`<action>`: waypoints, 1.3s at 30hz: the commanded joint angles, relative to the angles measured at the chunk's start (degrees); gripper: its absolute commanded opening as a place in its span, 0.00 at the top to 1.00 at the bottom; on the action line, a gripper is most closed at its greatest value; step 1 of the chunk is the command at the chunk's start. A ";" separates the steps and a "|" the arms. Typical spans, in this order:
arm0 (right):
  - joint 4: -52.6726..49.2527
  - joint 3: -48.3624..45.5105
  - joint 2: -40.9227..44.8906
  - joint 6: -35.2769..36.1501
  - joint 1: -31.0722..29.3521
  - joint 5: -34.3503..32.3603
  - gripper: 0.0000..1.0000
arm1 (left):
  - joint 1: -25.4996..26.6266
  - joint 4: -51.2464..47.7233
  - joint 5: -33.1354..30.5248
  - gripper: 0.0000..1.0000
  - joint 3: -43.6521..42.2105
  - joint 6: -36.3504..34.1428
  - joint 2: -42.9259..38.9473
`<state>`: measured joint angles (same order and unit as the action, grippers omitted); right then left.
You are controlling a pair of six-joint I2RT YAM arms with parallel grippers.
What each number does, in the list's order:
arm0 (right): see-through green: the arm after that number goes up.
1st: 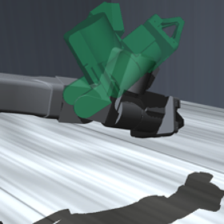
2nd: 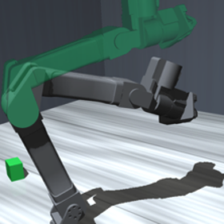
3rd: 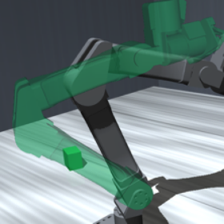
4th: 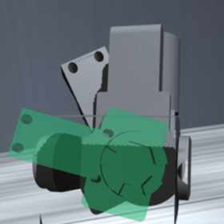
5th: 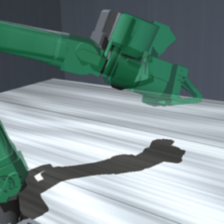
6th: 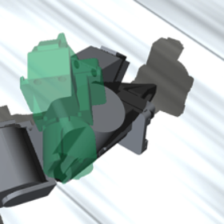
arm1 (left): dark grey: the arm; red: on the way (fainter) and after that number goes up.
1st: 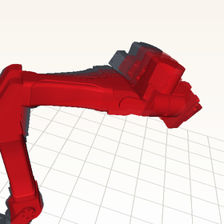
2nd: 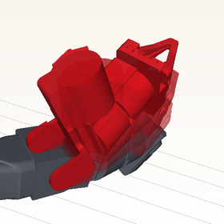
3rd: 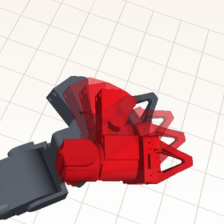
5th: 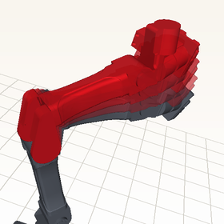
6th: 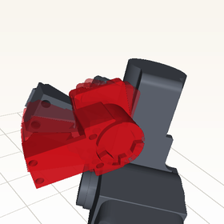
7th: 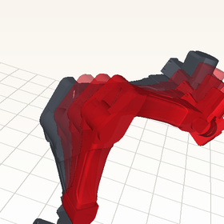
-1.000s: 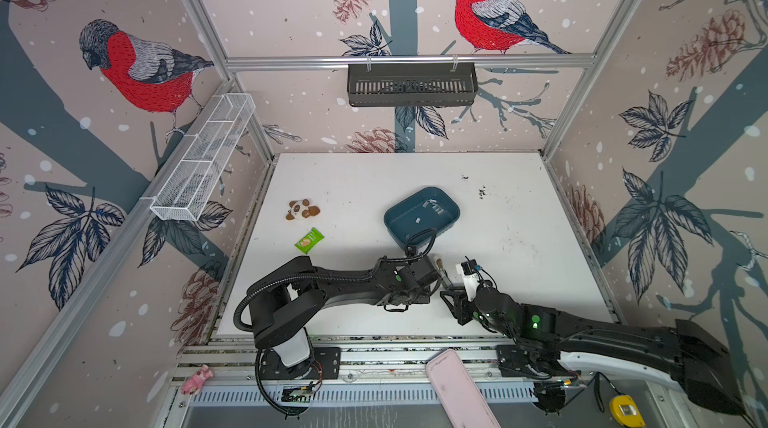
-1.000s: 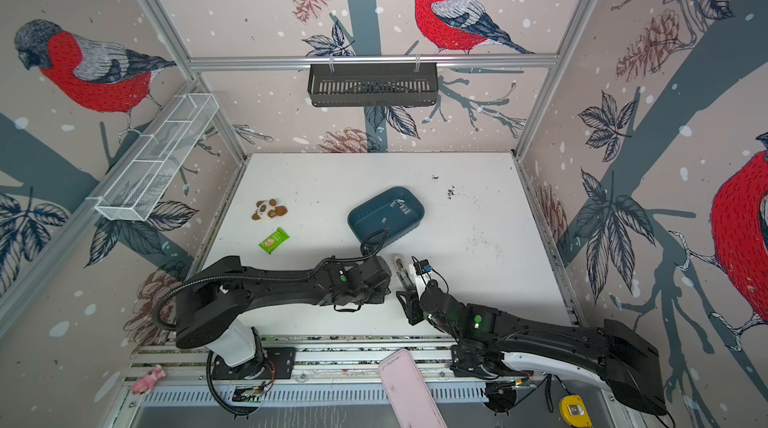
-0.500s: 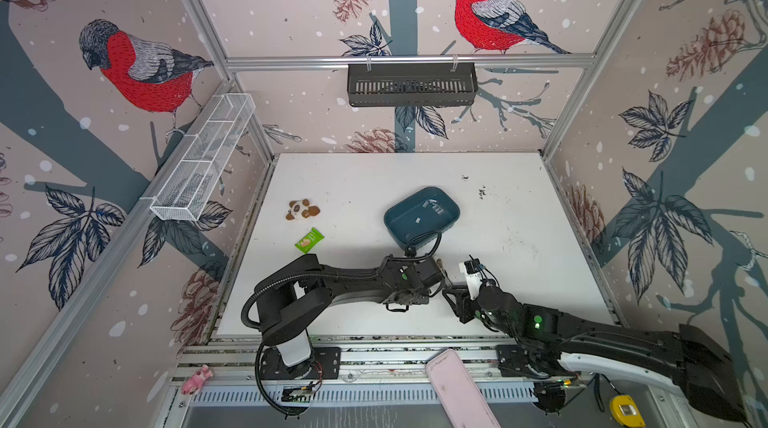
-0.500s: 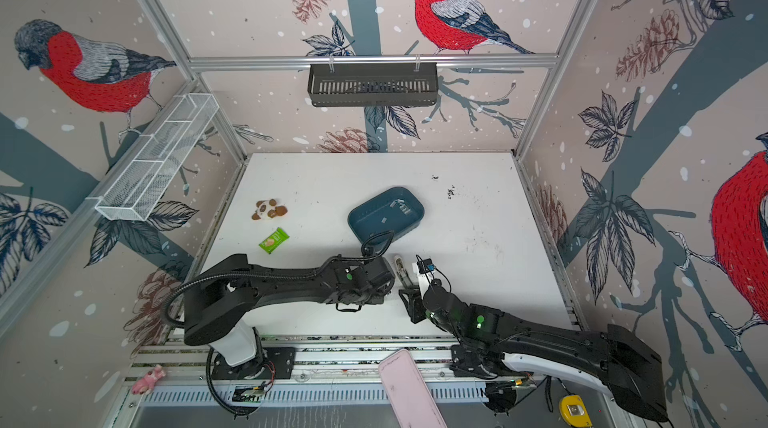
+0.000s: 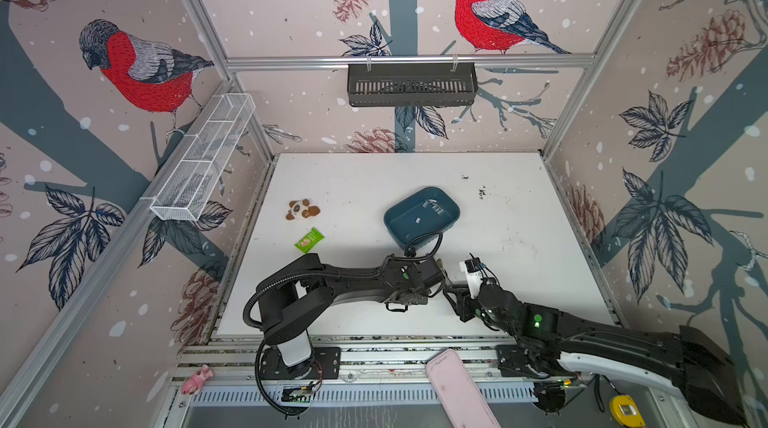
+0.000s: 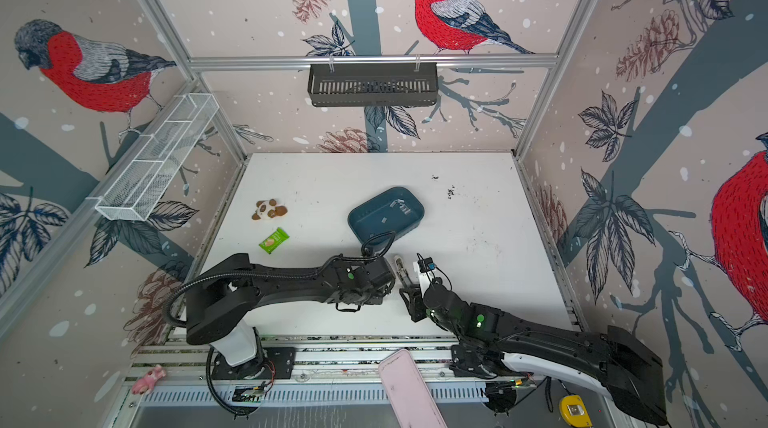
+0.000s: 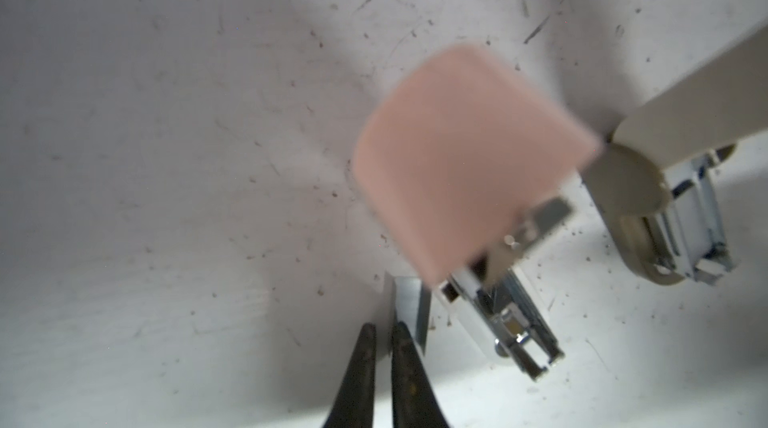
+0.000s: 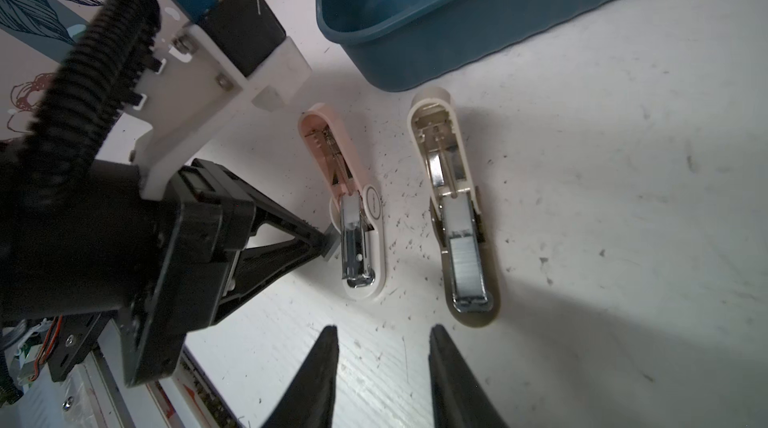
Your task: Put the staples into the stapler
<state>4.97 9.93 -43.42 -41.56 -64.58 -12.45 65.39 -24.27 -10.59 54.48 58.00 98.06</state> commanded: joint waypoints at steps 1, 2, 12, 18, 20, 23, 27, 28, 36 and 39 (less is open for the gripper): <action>0.68 -0.04 0.08 0.94 0.21 -0.12 0.62 | 0.09 -4.97 -2.17 0.88 0.30 -0.52 0.27; 0.59 0.00 0.09 0.89 0.22 -0.12 0.62 | 0.10 -5.15 -2.31 0.89 0.34 -0.60 0.29; 0.22 -0.33 0.35 0.52 0.63 0.41 0.63 | 0.09 -4.51 -1.72 0.95 0.90 -2.09 1.52; 2.47 -1.18 1.07 -0.44 1.52 2.22 0.63 | 0.12 -3.16 -1.79 1.00 -0.78 -3.65 -0.22; 3.77 -1.17 1.46 -0.52 2.83 4.61 0.62 | 0.01 -2.14 -1.98 1.00 -2.12 -4.41 -2.11; 6.90 -1.24 2.26 -1.04 4.86 8.15 0.62 | -0.92 0.76 -0.64 1.00 -4.94 -6.61 -6.27; 11.38 -0.71 2.22 -1.87 8.80 15.16 0.62 | -3.79 6.97 4.22 1.00 -10.10 -10.51 -13.98; 12.95 -0.61 2.05 -2.23 10.03 16.85 0.61 | -4.65 8.57 5.97 1.00 -11.30 -11.68 -15.89; 28.76 1.71 -3.24 -7.21 18.55 32.62 0.49 | -15.41 16.74 20.83 1.00 -17.37 -19.79 -34.16; 34.98 3.26 -6.22 -9.45 19.38 36.55 0.45 | -19.10 19.36 25.66 1.00 -17.65 -20.96 -39.14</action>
<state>30.24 12.03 -48.10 -48.27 -45.67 17.76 48.21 -10.44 7.79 37.06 40.14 61.63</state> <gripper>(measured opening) 0.550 0.048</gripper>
